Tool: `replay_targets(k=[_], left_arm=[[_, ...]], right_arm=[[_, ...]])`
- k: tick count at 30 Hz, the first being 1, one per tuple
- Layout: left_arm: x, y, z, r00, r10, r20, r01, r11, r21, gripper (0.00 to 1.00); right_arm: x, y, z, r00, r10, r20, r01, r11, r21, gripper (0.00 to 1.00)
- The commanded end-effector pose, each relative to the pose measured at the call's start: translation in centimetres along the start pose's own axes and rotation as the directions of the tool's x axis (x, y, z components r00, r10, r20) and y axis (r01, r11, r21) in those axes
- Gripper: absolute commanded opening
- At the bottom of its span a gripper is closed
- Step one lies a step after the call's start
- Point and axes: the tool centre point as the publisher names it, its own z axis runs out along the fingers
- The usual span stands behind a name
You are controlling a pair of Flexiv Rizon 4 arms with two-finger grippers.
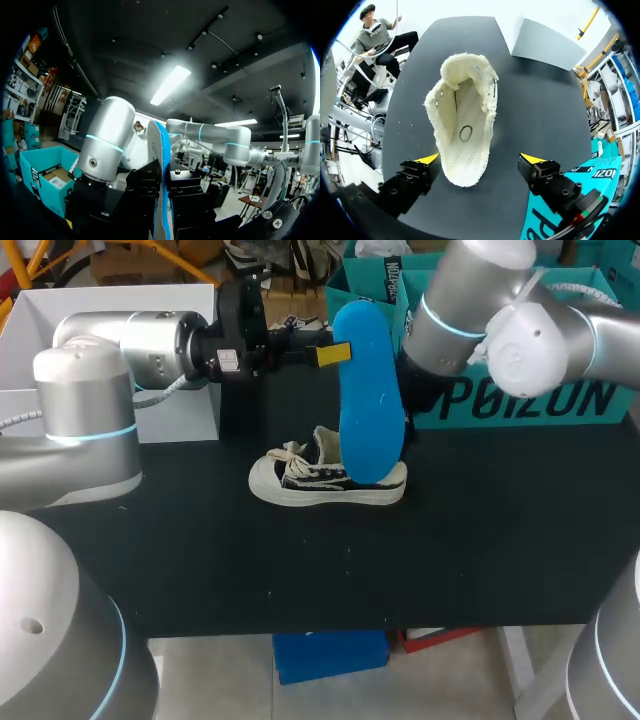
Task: Take the shoe out of the shoebox, open the shoe tongue, remove and reinsert the insole, then place the shoe into the shoebox
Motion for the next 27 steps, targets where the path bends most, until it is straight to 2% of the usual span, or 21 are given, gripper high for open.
replay_targets(k=[1,15,27], left_arm=[[0.0,0.1,0.1,1.000,0.002,0.002,-0.002,1.000,0.001,0.00],[0.0,0.1,0.1,1.000,0.002,0.002,-0.002,1.000,0.001,0.00],[0.0,0.1,0.1,1.000,0.002,0.002,-0.002,1.000,0.001,0.00]], right_arm=[[1.1,-1.2,-0.1,1.000,0.003,0.023,0.000,0.995,-0.098,1.00],[1.5,-2.1,1.0,0.999,0.021,0.040,-0.009,0.956,-0.293,1.00],[1.6,-3.1,1.8,0.997,0.052,0.056,-0.025,0.914,-0.405,1.00]])
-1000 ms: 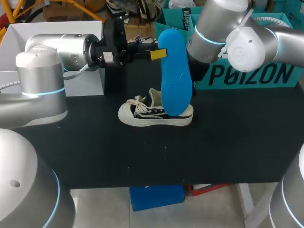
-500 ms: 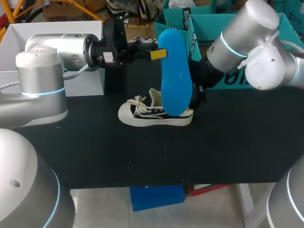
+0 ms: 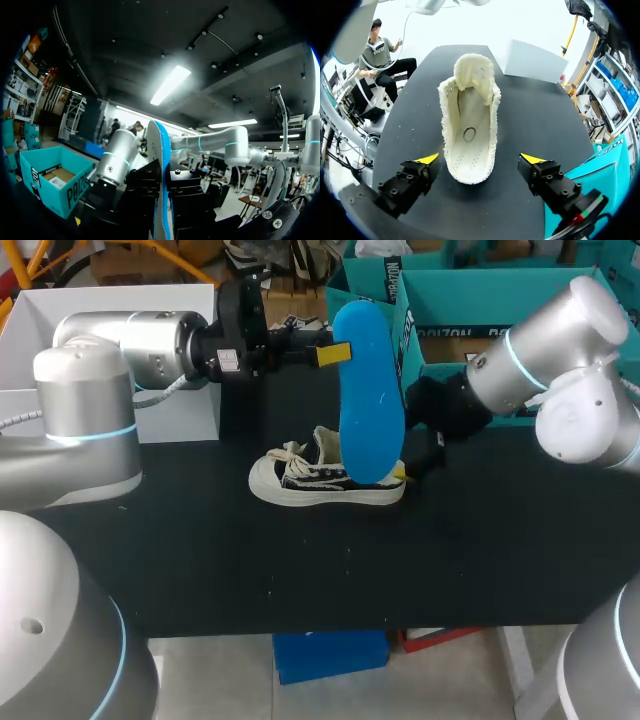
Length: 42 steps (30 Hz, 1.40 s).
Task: Take the shoe out of the shoebox, open the shoe tongue, remove and reinsert the insole, then place the shoe into the shoebox
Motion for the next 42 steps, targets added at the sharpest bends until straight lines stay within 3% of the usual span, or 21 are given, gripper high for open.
replay_targets(k=[1,28,38,42], left_arm=[[0.0,0.1,0.1,1.000,0.002,0.002,-0.002,1.000,0.001,0.00],[0.0,0.1,0.1,1.000,0.002,0.002,-0.002,1.000,0.001,0.00],[0.0,0.1,0.1,1.000,0.002,0.002,-0.002,1.000,0.001,0.00],[0.0,0.1,0.1,1.000,0.002,0.002,-0.002,1.000,0.001,0.00]], right_arm=[[0.3,-0.8,0.5,1.000,0.000,0.011,0.001,0.995,-0.101,1.00],[0.0,-2.8,2.3,1.000,0.019,0.013,-0.016,0.978,-0.207,1.00],[-0.2,-2.9,2.4,1.000,0.018,0.011,-0.016,0.978,-0.208,1.00],[-0.5,-2.6,1.7,1.000,-0.001,0.005,0.002,0.989,-0.151,1.00]])
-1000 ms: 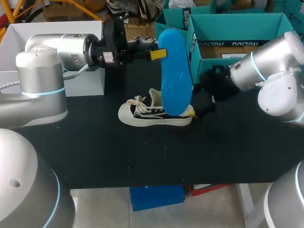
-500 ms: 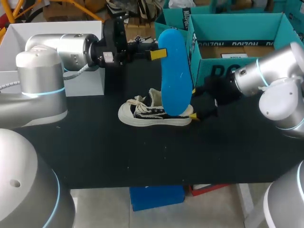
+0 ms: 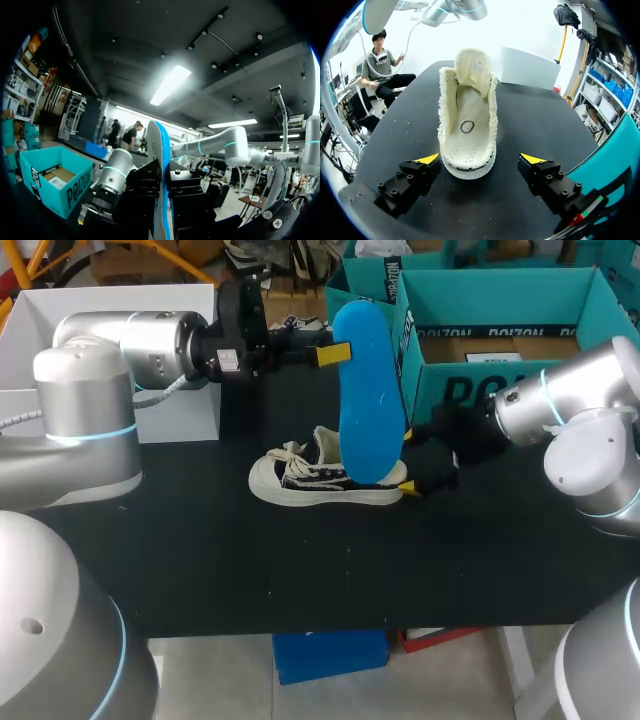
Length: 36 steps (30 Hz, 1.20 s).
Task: Take the shoe out of the shoebox, open the shoe tongue, remove and reinsert the insole, then place the shoe into the shoebox
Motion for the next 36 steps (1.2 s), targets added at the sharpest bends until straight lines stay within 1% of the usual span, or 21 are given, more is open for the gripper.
replay_targets(k=[1,4,6,11,16,26,27,28,29,31,32,33,36], left_arm=[[0.0,0.1,0.1,1.000,0.002,0.002,-0.002,1.000,0.001,0.00],[0.0,0.1,0.1,1.000,0.002,0.002,-0.002,1.000,0.001,0.00],[0.0,0.1,0.1,1.000,0.002,0.002,-0.002,1.000,0.001,0.00],[0.0,0.1,0.1,1.000,0.002,0.002,-0.002,1.000,0.001,0.00],[0.0,0.1,0.1,1.000,0.002,0.002,-0.002,1.000,0.001,0.00],[0.0,0.1,0.1,1.000,0.002,0.002,-0.002,1.000,0.001,0.00],[0.0,0.1,0.1,1.000,0.002,0.002,-0.002,1.000,0.001,0.00],[0.0,0.1,0.1,1.000,0.002,0.002,-0.002,1.000,0.001,0.00],[0.0,0.1,0.1,1.000,0.002,0.002,-0.002,1.000,0.001,0.00],[0.0,0.1,0.1,1.000,0.002,0.002,-0.002,1.000,0.001,0.00],[0.0,0.1,0.1,1.000,0.002,0.002,-0.002,1.000,0.001,0.00],[0.0,0.1,0.1,1.000,0.002,0.002,-0.002,1.000,0.001,0.00],[0.0,0.1,0.1,1.000,0.002,0.002,-0.002,1.000,0.001,0.00]], right_arm=[[-0.5,0.7,-0.6,1.000,-0.013,-0.020,0.015,0.996,0.090,1.00],[-0.8,1.3,-1.3,1.000,-0.023,-0.020,0.025,0.993,0.118,1.00],[-1.0,1.5,-1.5,0.999,-0.035,-0.033,0.041,0.982,0.185,1.00],[-1.7,2.3,-1.8,0.996,-0.062,-0.063,0.077,0.960,0.271,1.00],[-2.2,3.3,-1.5,0.992,-0.080,-0.097,0.111,0.921,0.373,1.00],[-3.1,5.3,-0.6,0.984,-0.105,-0.147,0.164,0.856,0.490,1.00],[-3.1,5.4,-0.5,0.983,-0.106,-0.152,0.170,0.842,0.512,1.00],[-3.2,5.6,-0.3,0.980,-0.108,-0.166,0.183,0.817,0.547,1.00],[-3.2,5.7,-0.2,0.980,-0.108,-0.170,0.186,0.811,0.555,1.00],[-3.3,6.0,0.1,0.979,-0.109,-0.170,0.186,0.816,0.547,1.00],[-3.3,6.2,0.2,0.978,-0.110,-0.177,0.193,0.804,0.563,1.00],[-3.3,6.3,0.3,0.978,-0.111,-0.178,0.194,0.806,0.560,1.00],[-3.4,6.8,0.8,0.975,-0.114,-0.192,0.206,0.788,0.580,1.00]])
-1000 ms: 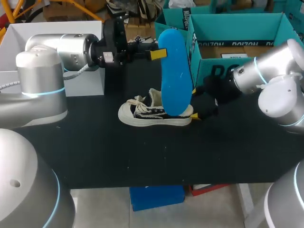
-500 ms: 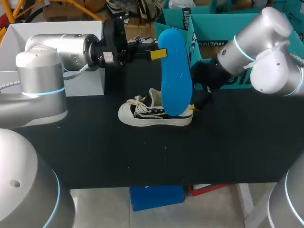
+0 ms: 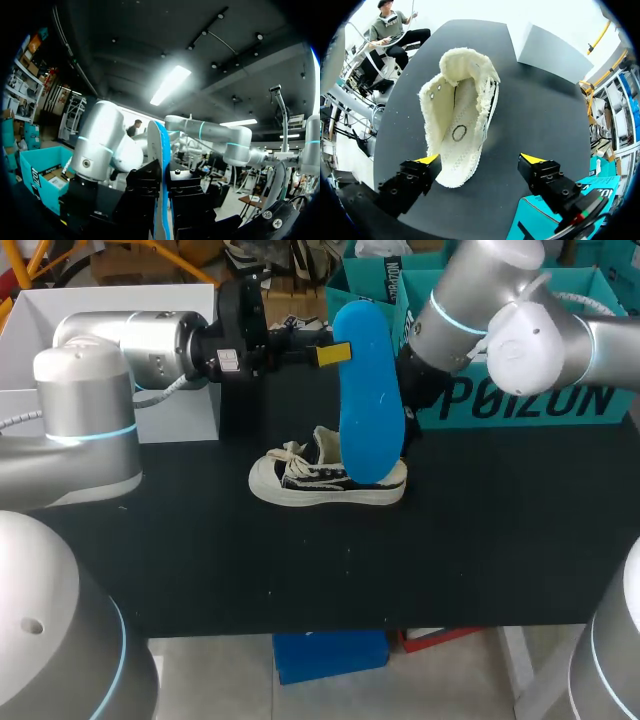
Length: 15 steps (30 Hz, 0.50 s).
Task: Take the shoe out of the shoebox, open the shoe tongue, remove and reinsert the insole, then place the shoe into the shoebox
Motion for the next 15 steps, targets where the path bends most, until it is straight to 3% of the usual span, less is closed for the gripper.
replay_targets(k=[1,15], left_arm=[[0.0,0.1,0.1,1.000,0.002,0.002,-0.002,1.000,0.001,0.00],[0.0,0.1,0.1,1.000,0.002,0.002,-0.002,1.000,0.001,0.00]], right_arm=[[-0.9,1.2,0.4,1.000,-0.004,-0.025,0.008,0.988,0.156,1.00],[-1.4,4.2,3.0,0.997,-0.006,-0.075,0.022,0.977,0.211,1.00]])
